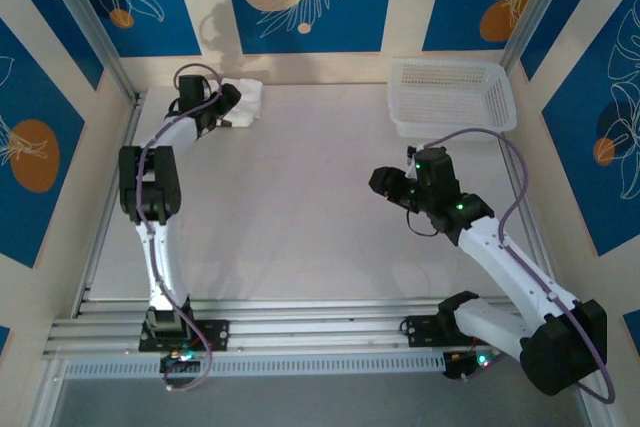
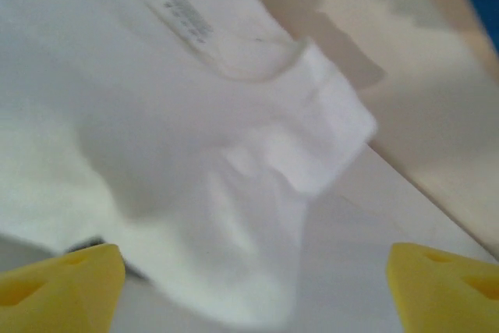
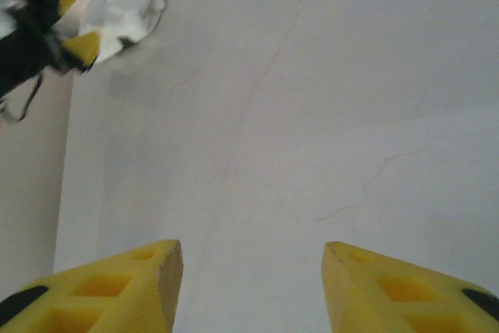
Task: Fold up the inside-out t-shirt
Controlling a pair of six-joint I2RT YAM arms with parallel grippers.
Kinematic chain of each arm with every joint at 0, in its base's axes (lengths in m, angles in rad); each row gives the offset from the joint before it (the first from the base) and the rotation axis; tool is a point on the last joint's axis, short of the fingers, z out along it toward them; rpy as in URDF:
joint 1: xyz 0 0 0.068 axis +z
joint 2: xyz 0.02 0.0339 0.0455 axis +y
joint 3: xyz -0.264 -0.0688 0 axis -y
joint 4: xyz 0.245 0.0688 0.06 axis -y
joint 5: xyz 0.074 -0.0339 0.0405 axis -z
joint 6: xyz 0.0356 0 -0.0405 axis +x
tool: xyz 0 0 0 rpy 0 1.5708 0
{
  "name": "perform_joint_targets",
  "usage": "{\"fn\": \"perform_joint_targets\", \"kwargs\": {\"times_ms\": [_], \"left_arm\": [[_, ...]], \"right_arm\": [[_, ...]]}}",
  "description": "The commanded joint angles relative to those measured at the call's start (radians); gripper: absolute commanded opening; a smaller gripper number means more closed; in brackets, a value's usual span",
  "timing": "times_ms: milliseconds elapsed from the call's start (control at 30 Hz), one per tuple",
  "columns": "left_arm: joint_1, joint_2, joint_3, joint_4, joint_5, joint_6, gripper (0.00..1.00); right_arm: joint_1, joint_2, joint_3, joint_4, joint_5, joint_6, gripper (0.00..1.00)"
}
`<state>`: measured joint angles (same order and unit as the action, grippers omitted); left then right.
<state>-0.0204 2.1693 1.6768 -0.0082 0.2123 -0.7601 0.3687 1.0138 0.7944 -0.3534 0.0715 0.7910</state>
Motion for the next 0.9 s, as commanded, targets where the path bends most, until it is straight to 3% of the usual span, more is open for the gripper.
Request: {"fn": "perform_joint_targets", "kwargs": {"times_ms": [0, 67, 200, 433, 500, 667, 767, 800, 833, 867], "left_arm": [[-0.015, -0.318, -0.134, 0.06, -0.042, 0.105, 0.96], [-0.025, -0.466, -0.245, 0.023, -0.095, 0.165, 0.99], [-0.048, -0.765, -0.513, -0.026, -0.179, 0.201, 0.99], [-0.107, -1.168, -0.895, -0.108, -0.254, 0.347, 0.99], [-0.127, -1.257, -0.998, -0.097, -0.288, 0.417, 0.99], [-0.159, -1.469, -1.304, 0.127, -0.474, 0.526, 0.98], [-0.159, -1.479, -1.368, 0.182, -0.59, 0.601, 0.97], [-0.159, -1.457, -1.374, 0.202, -0.614, 0.63, 0.97], [-0.159, -1.432, -1.381, 0.239, -0.619, 0.656, 0.97], [-0.157, -1.389, -1.392, 0.299, -0.615, 0.676, 0.97]], "right_arm": [[-0.088, -0.053, -0.047, -0.023, 0.034, -0.096, 0.57], [-0.129, -0.076, -0.078, 0.008, 0.087, -0.152, 0.61], [-0.205, -0.093, -0.15, 0.104, 0.224, -0.243, 0.84], [-0.293, -0.021, -0.344, 0.494, 0.34, -0.454, 0.86], [-0.302, 0.032, -0.399, 0.653, 0.329, -0.536, 0.87], [-0.331, 0.293, -0.417, 0.995, 0.226, -0.64, 0.87], [-0.346, 0.443, -0.388, 1.117, 0.139, -0.666, 0.88], [-0.36, 0.546, -0.421, 1.32, 0.105, -0.66, 0.91], [-0.361, 0.546, -0.442, 1.356, 0.112, -0.656, 0.95], [-0.379, 0.475, -0.416, 1.171, 0.078, -0.647, 0.96]]}}
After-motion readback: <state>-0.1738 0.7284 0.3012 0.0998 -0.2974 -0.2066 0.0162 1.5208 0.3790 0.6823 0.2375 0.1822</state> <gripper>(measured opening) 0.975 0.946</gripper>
